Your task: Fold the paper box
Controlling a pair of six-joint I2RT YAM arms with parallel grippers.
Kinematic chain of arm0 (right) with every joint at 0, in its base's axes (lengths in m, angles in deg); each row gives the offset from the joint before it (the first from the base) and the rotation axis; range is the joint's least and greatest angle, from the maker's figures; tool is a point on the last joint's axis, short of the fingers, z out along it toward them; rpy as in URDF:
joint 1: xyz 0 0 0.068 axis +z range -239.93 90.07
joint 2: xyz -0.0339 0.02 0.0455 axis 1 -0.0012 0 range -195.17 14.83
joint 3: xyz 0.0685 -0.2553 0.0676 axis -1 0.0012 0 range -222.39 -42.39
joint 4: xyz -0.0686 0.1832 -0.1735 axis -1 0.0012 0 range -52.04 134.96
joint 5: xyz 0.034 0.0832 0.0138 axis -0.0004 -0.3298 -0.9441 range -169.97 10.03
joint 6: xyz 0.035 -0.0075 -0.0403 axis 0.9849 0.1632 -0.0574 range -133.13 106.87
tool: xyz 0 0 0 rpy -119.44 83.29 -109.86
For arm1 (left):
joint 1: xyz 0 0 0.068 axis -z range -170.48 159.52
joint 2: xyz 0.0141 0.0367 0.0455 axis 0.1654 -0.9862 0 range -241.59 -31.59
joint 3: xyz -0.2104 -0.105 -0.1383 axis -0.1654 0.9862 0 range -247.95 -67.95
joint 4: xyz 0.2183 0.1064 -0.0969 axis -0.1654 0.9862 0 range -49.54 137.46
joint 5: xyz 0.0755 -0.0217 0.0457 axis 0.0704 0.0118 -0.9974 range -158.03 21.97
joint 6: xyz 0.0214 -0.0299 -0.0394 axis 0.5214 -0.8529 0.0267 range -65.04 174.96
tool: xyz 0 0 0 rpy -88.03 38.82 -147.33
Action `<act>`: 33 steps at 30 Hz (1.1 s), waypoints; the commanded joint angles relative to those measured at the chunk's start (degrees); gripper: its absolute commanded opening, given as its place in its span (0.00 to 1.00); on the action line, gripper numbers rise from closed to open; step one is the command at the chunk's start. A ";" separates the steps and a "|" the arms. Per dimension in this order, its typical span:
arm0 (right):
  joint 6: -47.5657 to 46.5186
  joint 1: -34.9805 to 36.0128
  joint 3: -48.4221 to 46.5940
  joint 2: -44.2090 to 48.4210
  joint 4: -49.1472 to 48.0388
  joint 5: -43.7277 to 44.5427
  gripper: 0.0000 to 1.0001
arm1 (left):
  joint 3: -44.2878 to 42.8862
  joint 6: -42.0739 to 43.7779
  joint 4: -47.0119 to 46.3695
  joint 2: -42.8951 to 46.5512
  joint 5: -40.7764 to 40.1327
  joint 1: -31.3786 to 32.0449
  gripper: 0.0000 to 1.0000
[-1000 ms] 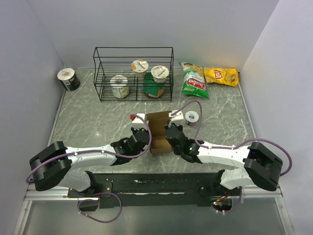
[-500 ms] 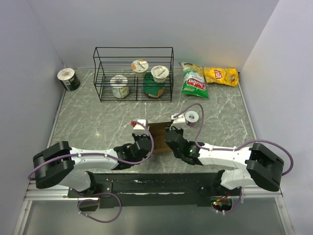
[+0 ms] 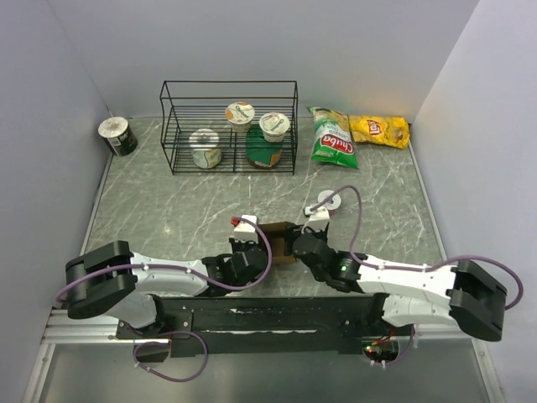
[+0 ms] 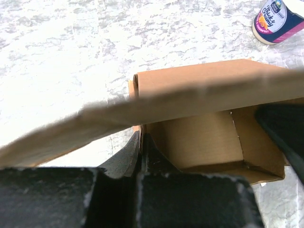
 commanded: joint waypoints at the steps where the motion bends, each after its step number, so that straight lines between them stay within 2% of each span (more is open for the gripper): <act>1: 1.59 0.89 2.80 7.54 4.24 0.84 0.78 | -0.36 0.00 5.52 -1.06 1.16 1.00 0.01; 5: -2.35 1.41 7.80 21.39 3.65 -3.54 0.81 | -1.94 0.17 7.54 -1.23 -0.33 1.00 0.01; 9: -11.48 1.42 12.91 35.39 2.23 -11.98 0.81 | -2.56 2.01 7.72 -1.24 -0.78 1.00 0.01; 11: -11.77 1.42 12.30 42.06 5.29 -11.99 0.84 | -2.64 2.80 7.20 -1.23 -0.69 1.00 0.01; 14: -11.15 1.24 8.97 47.27 9.70 -9.54 0.91 | -2.64 4.47 6.41 -1.32 -0.08 1.09 0.01; 17: -7.65 1.24 2.65 44.66 14.88 -3.67 0.94 | -2.82 5.27 6.32 -1.76 -0.25 1.00 0.01; 19: -7.90 0.80 -2.72 39.67 15.60 -3.64 0.94 | -3.34 5.71 6.58 -2.11 -0.34 1.09 0.01; 20: -8.51 0.89 -5.43 37.98 14.90 -5.82 0.95 | -3.61 5.80 7.02 -2.20 -0.42 1.09 0.01; 25: -23.43 0.19 -9.58 25.70 5.16 -19.35 0.98 | -4.23 7.46 6.23 -2.55 0.63 1.09 0.01; 28: -33.80 -1.21 -12.04 20.94 5.13 -30.59 0.96 | -4.23 9.48 5.18 -2.20 2.03 1.18 0.01; 31: -38.65 -6.22 -13.54 19.25 8.12 -42.26 0.91 | -2.91 12.29 2.89 -1.06 4.22 1.18 0.01; 33: -39.80 -11.49 -12.58 19.60 8.83 -46.51 0.90 | -2.30 13.61 2.28 0.16 4.85 1.09 0.01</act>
